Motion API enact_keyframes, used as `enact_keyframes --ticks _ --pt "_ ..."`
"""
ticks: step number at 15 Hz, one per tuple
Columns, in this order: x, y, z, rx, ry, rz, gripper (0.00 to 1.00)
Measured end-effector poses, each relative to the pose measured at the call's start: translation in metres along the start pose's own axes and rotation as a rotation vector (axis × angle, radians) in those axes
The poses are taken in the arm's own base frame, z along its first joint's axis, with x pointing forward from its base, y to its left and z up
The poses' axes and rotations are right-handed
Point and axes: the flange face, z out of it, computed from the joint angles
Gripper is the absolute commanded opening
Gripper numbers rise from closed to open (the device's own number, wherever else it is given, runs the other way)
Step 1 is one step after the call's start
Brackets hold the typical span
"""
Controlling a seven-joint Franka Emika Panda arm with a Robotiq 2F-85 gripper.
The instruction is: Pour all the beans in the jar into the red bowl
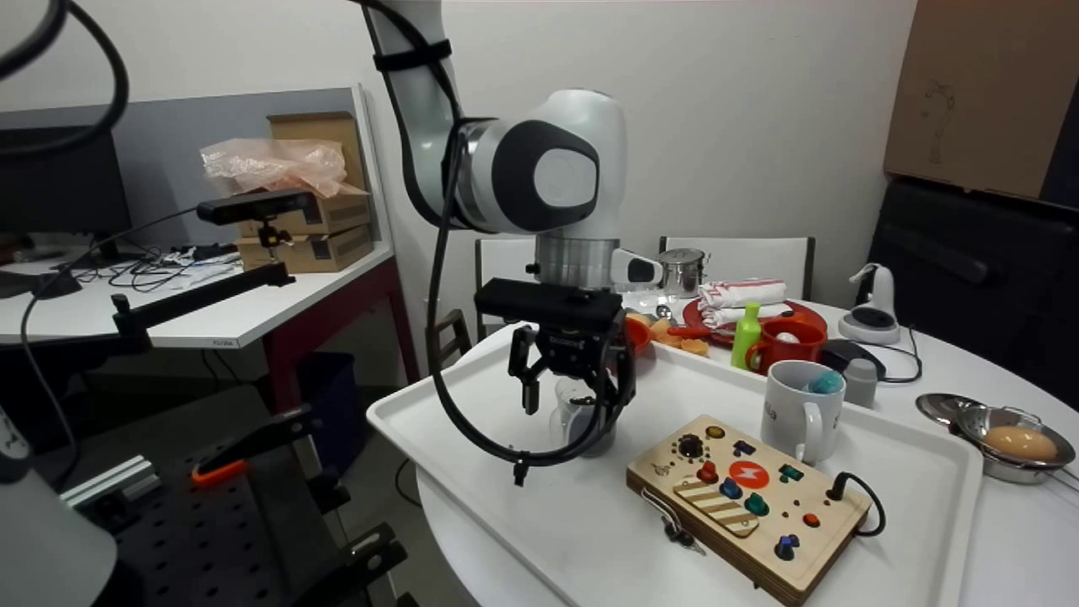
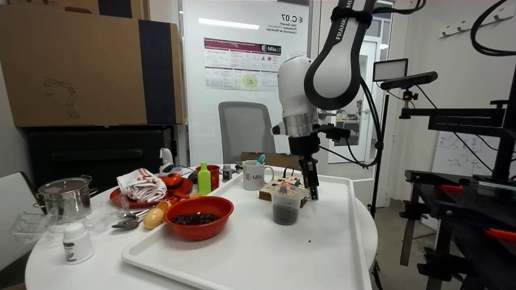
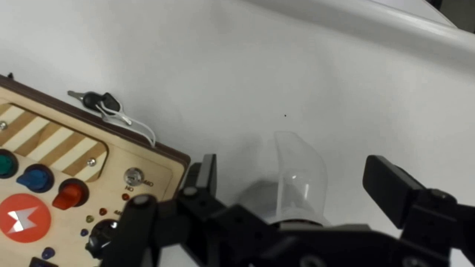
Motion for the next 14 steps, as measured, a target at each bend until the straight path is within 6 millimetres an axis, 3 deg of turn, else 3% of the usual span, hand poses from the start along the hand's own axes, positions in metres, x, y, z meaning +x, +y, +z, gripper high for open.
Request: enact_keyframes --ticks 3,4,7,14 --pt "0.0035 0.0 -0.0024 -0.004 0.006 0.0 0.91" --pt "0.0044 -0.0006 -0.003 -0.005 0.008 -0.001 0.71" --pt "0.0063 -0.0037 -0.0029 -0.006 0.007 -0.007 0.58" --pt "0.0068 -0.0074 0.0011 -0.004 0.0 -0.012 0.05"
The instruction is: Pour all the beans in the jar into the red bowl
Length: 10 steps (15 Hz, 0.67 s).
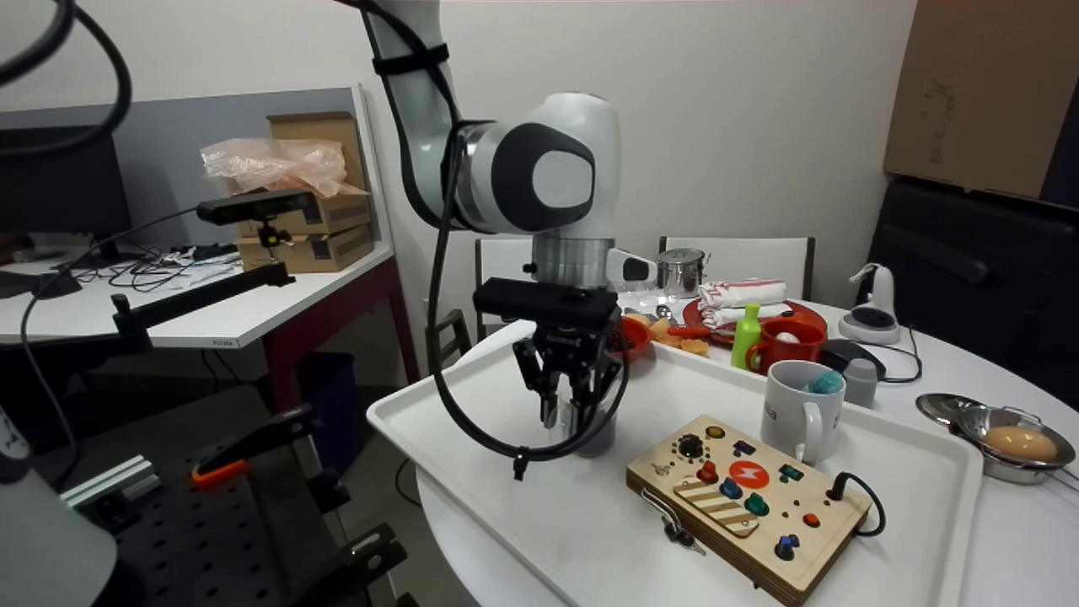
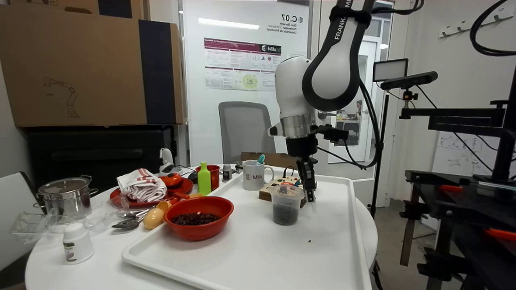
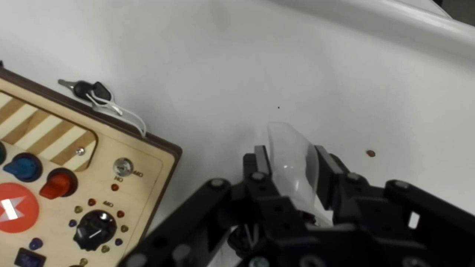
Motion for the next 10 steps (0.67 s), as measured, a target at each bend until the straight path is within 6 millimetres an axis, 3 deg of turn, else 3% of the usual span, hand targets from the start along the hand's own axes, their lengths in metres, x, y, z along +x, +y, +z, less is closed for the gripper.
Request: enact_keyframes --ticks 10 --pt "0.0025 -0.0013 -0.0018 -0.001 0.0 -0.004 0.07"
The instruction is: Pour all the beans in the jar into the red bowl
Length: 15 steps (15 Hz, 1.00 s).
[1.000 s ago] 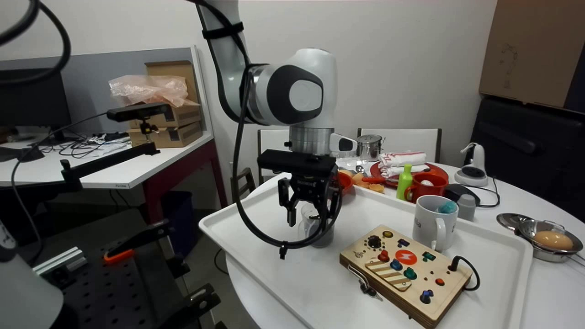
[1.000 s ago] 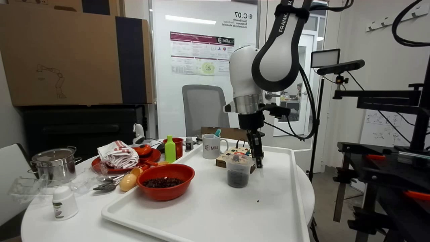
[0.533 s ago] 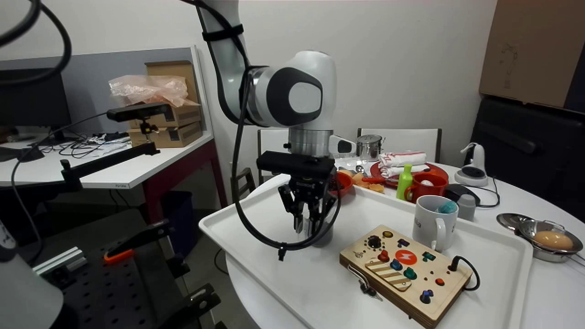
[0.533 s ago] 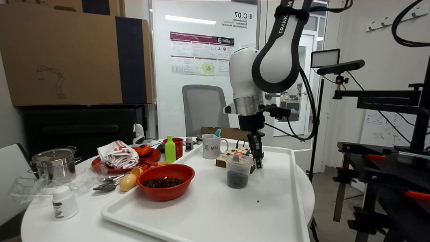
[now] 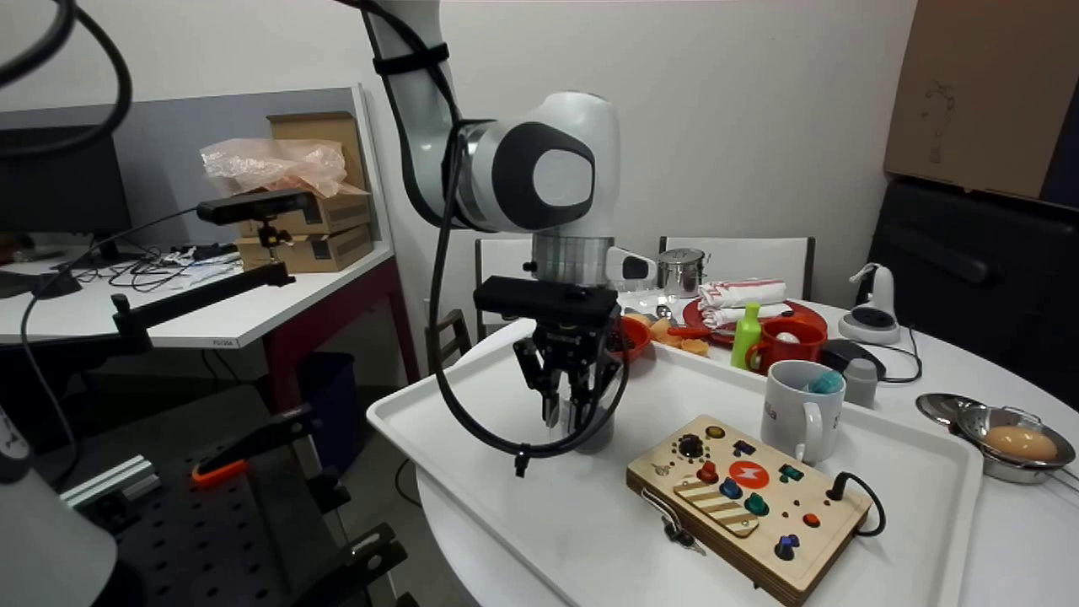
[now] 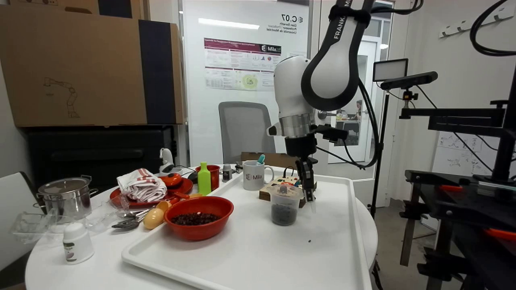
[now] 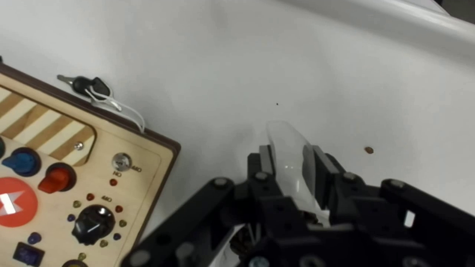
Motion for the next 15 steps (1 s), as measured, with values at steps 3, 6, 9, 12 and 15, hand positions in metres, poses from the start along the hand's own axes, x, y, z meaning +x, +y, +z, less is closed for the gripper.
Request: enact_keyframes --ticks 3,6,9,12,15 --pt "0.005 0.001 -0.018 -0.013 0.028 -0.002 0.07" --pt "0.01 0.004 -0.049 -0.056 0.057 -0.03 0.07" --pt "0.014 -0.001 -0.078 -0.151 0.037 -0.092 0.07" --pt "0.023 -0.017 -0.103 -0.272 -0.001 -0.157 0.07" --pt "0.042 -0.045 -0.128 -0.394 -0.029 -0.211 0.27"
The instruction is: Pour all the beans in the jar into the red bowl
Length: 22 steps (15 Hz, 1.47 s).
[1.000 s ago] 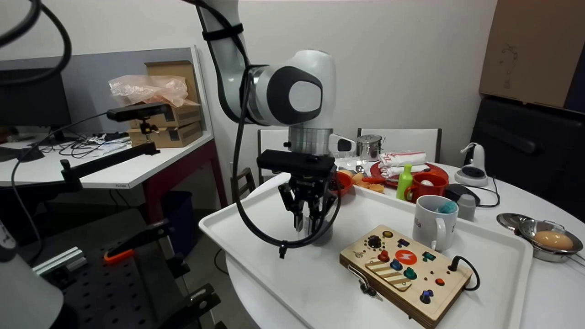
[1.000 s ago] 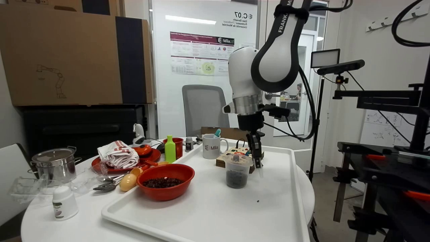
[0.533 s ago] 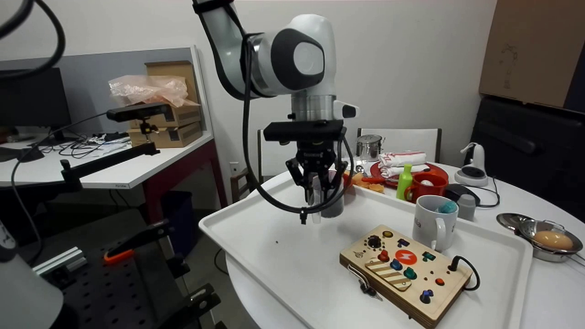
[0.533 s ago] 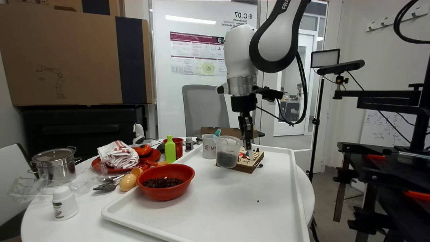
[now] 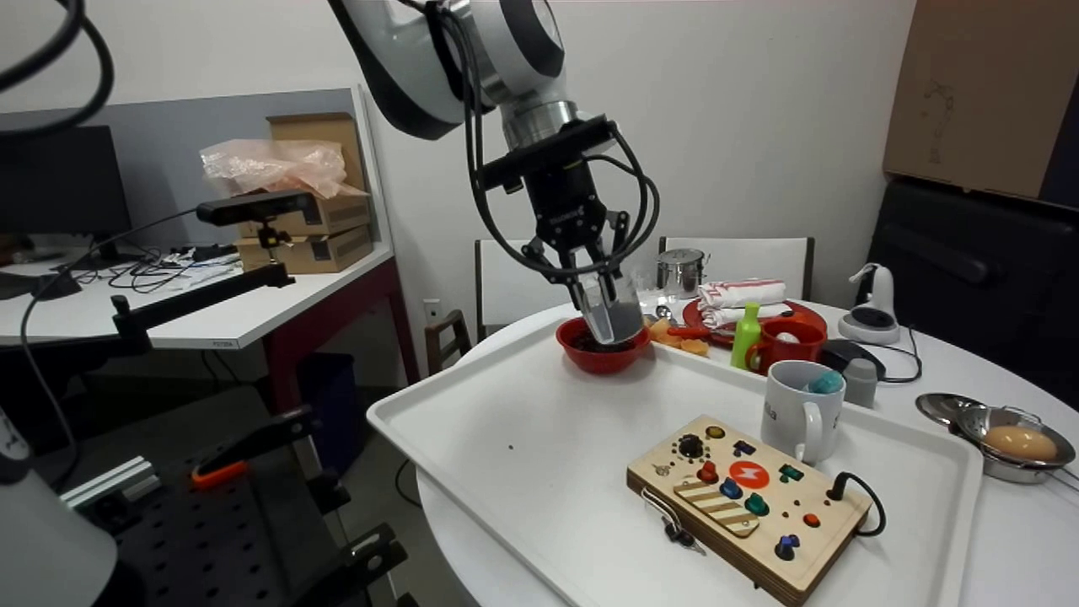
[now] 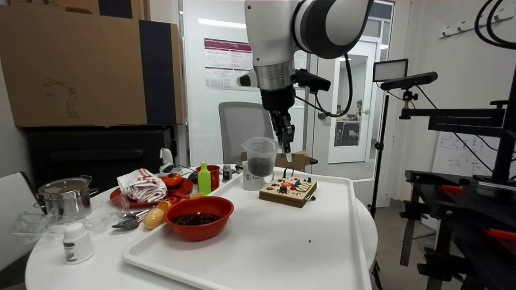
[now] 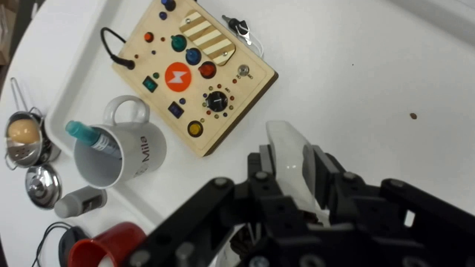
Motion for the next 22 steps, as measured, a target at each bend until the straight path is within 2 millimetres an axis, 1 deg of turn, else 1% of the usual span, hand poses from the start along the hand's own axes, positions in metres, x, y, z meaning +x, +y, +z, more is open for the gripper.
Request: enact_keyframes --ticks 1,2,3,5,6,10,12,14,17,19,22 --pt "0.005 -0.004 -0.007 -0.008 0.004 -0.005 0.27" --pt "0.006 -0.007 -0.007 -0.005 0.005 -0.01 0.27" --pt "0.005 -0.007 -0.004 -0.002 0.001 -0.01 0.27" --pt "0.0 -0.001 0.001 0.004 -0.007 0.003 0.27" --pt "-0.001 0.0 0.002 0.005 -0.008 0.006 0.07" --pt "-0.003 0.001 0.005 -0.005 -0.027 -0.009 0.07" --pt "-0.007 0.003 0.007 -0.038 -0.062 -0.043 0.07" --pt "-0.006 0.006 0.004 -0.08 -0.091 -0.076 0.07" --pt "0.009 0.001 -0.011 -0.12 -0.085 -0.116 0.07" --pt "0.024 -0.011 -0.027 -0.136 -0.059 -0.142 0.07" --pt "0.051 -0.034 -0.05 -0.159 -0.013 -0.16 0.07"
